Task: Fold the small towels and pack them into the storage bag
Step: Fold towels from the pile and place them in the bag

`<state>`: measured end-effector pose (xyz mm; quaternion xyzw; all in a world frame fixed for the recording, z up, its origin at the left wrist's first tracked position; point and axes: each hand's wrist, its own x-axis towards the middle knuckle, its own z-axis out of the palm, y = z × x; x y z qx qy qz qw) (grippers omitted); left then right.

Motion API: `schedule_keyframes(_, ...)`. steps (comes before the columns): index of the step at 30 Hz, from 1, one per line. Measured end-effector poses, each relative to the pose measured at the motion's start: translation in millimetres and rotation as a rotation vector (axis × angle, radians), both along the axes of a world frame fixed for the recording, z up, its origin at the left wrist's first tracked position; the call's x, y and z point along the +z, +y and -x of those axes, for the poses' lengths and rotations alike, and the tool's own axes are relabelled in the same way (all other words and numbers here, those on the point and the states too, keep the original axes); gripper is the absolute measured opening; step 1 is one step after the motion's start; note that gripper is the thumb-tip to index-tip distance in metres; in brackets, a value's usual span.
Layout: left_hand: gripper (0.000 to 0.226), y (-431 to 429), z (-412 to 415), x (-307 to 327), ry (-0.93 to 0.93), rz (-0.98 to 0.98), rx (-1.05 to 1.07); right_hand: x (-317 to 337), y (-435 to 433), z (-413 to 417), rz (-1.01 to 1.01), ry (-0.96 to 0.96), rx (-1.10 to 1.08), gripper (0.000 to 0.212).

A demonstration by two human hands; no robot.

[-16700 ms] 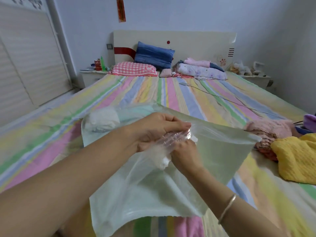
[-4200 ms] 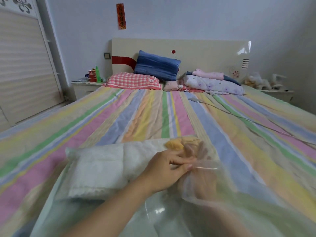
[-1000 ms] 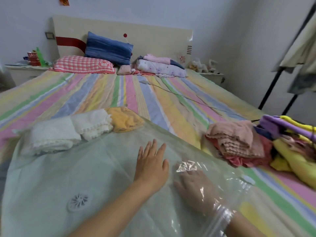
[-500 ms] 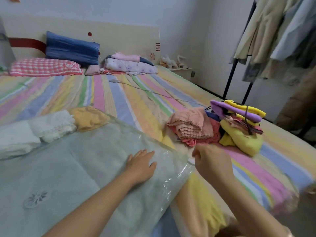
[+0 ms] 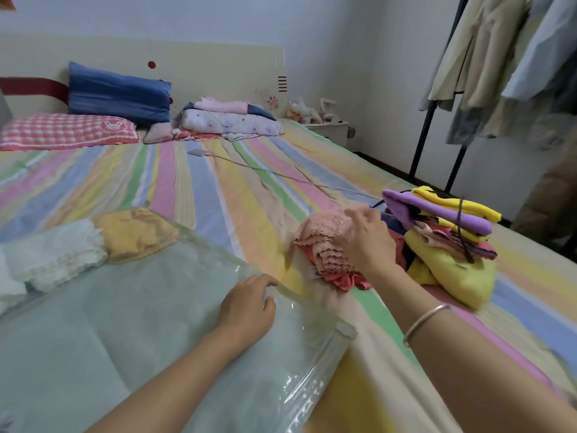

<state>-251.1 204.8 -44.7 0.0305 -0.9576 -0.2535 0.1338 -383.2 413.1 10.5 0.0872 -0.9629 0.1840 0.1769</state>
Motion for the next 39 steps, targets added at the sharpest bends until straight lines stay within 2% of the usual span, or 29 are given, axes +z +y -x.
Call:
schedule_keyframes(3,0.034,16,22,4,0.0,-0.03,-0.037,-3,-2,16,-0.213,0.01,0.007,0.032)
schedule_keyframes(6,0.036,29,45,6,-0.031,-0.076,-0.049,0,6,24,-0.43,0.036,0.009,0.029)
schedule_keyframes(8,0.039,36,58,11,-0.034,-0.127,-0.037,4,20,25,-0.399,0.11,0.057,0.022)
schedule_keyframes(10,0.039,42,69,18,-0.005,-0.217,-0.01,7,38,24,-0.27,0.195,0.078,0.015)
schedule_keyframes(12,0.031,49,79,26,0.007,-0.378,0.013,6,55,22,-0.196,0.248,0.064,0.016)
schedule_keyframes(14,0.018,57,88,32,-0.032,-0.638,0.05,-1,68,17,-0.236,0.244,0.099,0.018)
schedule_keyframes(16,0.029,65,96,34,-0.13,-0.921,0.093,-16,76,14,-0.239,0.215,0.169,0.017)
schedule_keyframes(18,0.035,75,100,33,-0.236,-1.065,0.104,-26,77,12,-0.098,0.142,0.183,0.022)
schedule_keyframes(21,0.032,84,100,27,-0.274,-0.973,0.15,-23,72,16,0.204,0.034,0.077,0.045)
schedule_keyframes(23,0.028,86,102,22,-0.251,-0.938,0.169,-18,67,21,0.29,0.032,-0.01,0.044)
schedule_keyframes(25,0.023,84,103,22,-0.263,-0.96,0.169,-14,63,24,0.386,-0.049,-0.091,0.042)
schedule_keyframes(29,0.021,82,102,27,-0.372,-1.106,0.164,-8,60,30,0.376,-0.31,-0.184,0.065)
schedule_keyframes(31,0.017,80,101,33,-0.418,-1.244,0.174,-4,57,30,0.384,-0.37,-0.18,0.061)
schedule_keyframes(34,0.016,78,101,36,-0.422,-1.279,0.168,4,50,27,0.436,-0.464,-0.125,0.042)
schedule_keyframes(36,0.016,76,100,36,-0.438,-1.271,0.154,10,44,27,0.68,-0.553,-0.119,0.033)
schedule_keyframes(39,0.015,74,102,33,-0.45,-1.242,0.144,13,36,33,1.233,-0.745,-0.031,0.021)
